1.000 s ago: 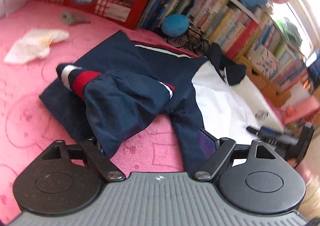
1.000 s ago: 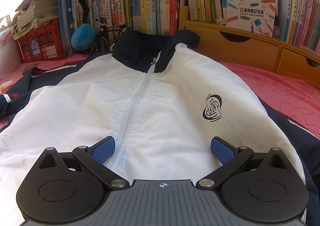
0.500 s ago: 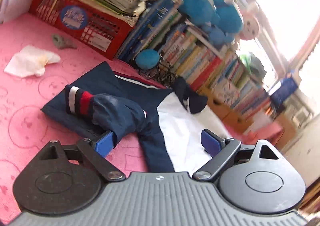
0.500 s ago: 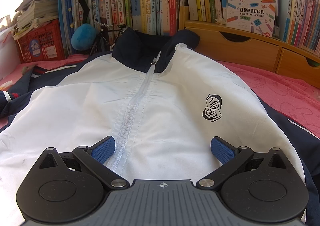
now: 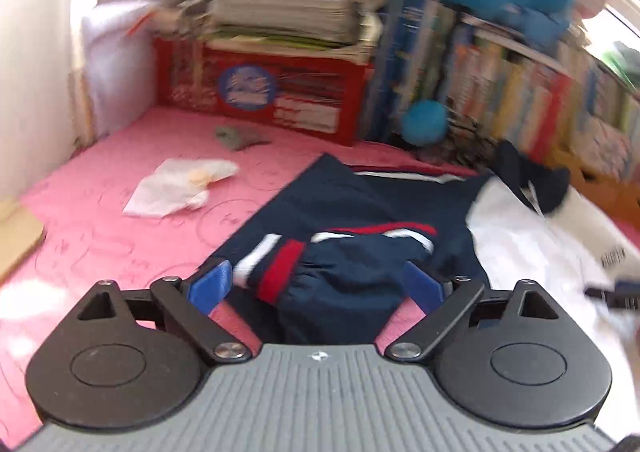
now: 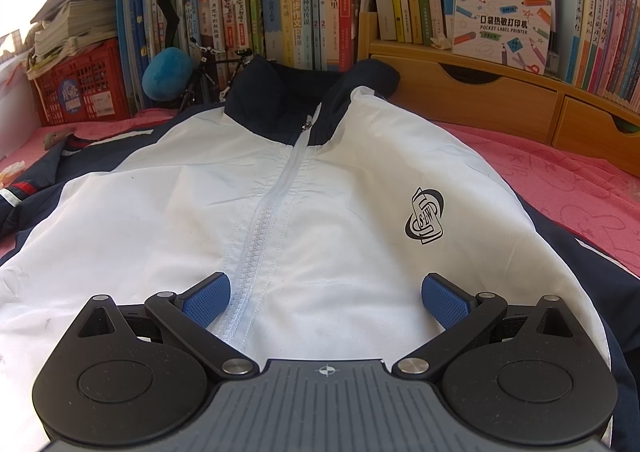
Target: Fold clothes
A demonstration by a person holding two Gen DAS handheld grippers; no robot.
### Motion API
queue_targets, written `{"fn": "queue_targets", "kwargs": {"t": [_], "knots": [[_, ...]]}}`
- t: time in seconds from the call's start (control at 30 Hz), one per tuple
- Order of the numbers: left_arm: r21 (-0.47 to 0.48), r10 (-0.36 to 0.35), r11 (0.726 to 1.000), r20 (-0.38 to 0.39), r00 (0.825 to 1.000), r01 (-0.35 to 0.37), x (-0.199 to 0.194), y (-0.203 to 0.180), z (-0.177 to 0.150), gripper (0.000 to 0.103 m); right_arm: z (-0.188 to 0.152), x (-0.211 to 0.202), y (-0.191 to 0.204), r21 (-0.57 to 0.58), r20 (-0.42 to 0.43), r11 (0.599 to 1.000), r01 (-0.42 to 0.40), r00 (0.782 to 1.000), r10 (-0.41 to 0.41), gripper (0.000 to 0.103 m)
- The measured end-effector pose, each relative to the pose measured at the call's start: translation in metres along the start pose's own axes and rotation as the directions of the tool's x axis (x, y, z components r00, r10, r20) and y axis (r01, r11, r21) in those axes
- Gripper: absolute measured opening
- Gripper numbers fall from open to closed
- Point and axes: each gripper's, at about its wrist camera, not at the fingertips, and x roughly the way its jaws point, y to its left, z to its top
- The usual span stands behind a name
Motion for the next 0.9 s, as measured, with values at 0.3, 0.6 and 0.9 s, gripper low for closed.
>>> {"fn": "queue_targets", "kwargs": {"t": [0.3, 0.6, 0.9], "knots": [[0.021, 0.03, 0.999, 0.037, 0.999, -0.031, 0.009, -0.003, 0.005, 0.025, 0.0, 0.0, 0.0, 0.0, 0.0, 1.0, 0.0, 1.0, 0.0, 0.103], [0.124, 0.341, 0.871, 0.545, 0.766, -0.476, -0.001, 0.023, 0.143, 0.024, 0.0, 0.0, 0.0, 0.0, 0.0, 1.0, 0.0, 1.0, 0.0, 0.103], [0.077, 0.585, 0.8, 0.119, 0.802, -0.595, 0.116, 0.09, 0.145, 0.063, 0.0, -0.001, 0.0, -0.001, -0.002, 1.0, 0.0, 1.0, 0.0, 0.103]]}}
